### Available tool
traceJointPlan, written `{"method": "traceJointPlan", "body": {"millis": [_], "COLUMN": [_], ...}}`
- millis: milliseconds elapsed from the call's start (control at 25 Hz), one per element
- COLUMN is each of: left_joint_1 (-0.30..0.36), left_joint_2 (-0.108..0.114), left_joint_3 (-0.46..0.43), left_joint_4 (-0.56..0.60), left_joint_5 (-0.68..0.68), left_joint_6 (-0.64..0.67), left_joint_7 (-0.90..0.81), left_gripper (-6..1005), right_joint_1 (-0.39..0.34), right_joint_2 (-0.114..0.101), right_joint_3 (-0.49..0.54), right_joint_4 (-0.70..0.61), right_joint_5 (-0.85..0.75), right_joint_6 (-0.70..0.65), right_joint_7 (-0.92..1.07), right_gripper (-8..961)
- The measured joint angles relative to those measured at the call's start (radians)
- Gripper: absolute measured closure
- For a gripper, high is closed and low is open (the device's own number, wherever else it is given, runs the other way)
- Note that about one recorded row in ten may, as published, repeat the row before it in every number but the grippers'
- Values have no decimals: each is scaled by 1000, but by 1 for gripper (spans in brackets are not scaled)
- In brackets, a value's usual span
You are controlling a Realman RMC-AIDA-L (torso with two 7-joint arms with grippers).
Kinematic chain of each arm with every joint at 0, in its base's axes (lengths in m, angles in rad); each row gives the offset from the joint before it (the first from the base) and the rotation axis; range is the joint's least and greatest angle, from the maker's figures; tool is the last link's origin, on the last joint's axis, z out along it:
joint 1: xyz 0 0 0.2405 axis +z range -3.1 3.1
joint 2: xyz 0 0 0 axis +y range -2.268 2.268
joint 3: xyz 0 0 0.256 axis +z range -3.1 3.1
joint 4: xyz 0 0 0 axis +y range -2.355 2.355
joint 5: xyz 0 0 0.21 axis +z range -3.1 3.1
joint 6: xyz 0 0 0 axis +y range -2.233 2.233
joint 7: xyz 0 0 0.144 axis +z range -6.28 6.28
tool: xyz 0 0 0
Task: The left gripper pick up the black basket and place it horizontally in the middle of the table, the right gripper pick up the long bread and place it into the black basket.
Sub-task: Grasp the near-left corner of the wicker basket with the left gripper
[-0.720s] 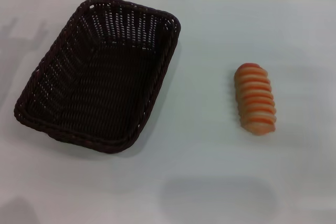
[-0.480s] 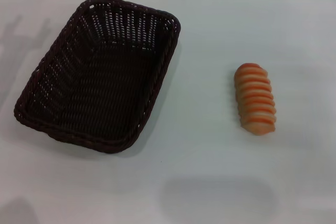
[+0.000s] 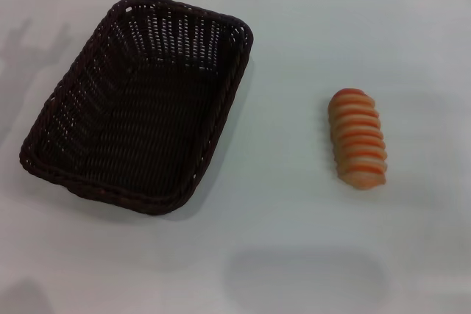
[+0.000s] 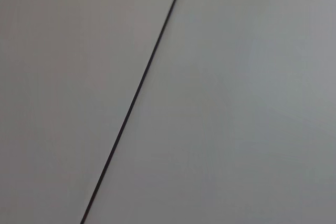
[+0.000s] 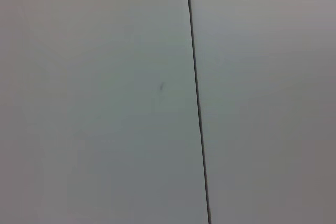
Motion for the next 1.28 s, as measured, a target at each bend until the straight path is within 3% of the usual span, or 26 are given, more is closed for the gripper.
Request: {"method": "traceJointPlan", "body": {"millis": [40,200,240,280,320,360,480,600,680,720,800,880,920,1040,1080,1280], "left_joint_1": [0,58,58,78,82,82,80,77,56,56,41,-3,-3,-54,-83,-159], "left_joint_2": [0,12,12,22,27,27,40,43,49,49,51,51,51,51,44,17], "left_joint_3": [0,165,165,225,244,244,258,259,265,265,265,265,265,265,265,270], "left_joint_4": [0,-306,-306,-441,-497,-497,-663,-692,-821,-821,-878,-974,-974,-1044,-1068,-1081], "left_joint_5": [0,126,126,238,285,285,527,578,811,811,927,1133,1133,1316,1416,1632], "left_joint_6": [0,182,182,250,269,269,282,276,217,217,173,74,74,-31,-80,-193], "left_joint_7": [0,-386,-386,-548,-612,-612,-886,-940,-1136,-1136,-1225,-1359,-1359,-1446,-1473,-1500], "left_gripper": [155,155,155,155,155,155,156,156,156,156,156,156,155,155,155,155], "right_joint_1": [0,-1,-1,-1,-1,-1,0,0,0,0,-1,-3,-3,-6,-7,-9], "right_joint_2": [0,0,0,0,0,0,0,0,0,0,0,1,1,1,2,3], "right_joint_3": [0,2,3,3,3,3,5,5,6,6,8,10,11,11,11,6], "right_joint_4": [0,0,0,0,0,0,1,4,6,6,7,7,7,8,8,9], "right_joint_5": [0,0,0,0,0,0,0,0,0,0,0,0,0,0,0,0], "right_joint_6": [0,0,0,0,0,1,1,2,2,2,3,4,4,4,4,4], "right_joint_7": [0,0,0,0,0,0,0,0,1,1,1,1,1,1,1,2], "right_gripper": [311,311,311,311,312,312,312,312,312,312,312,312,312,312,312,312]}}
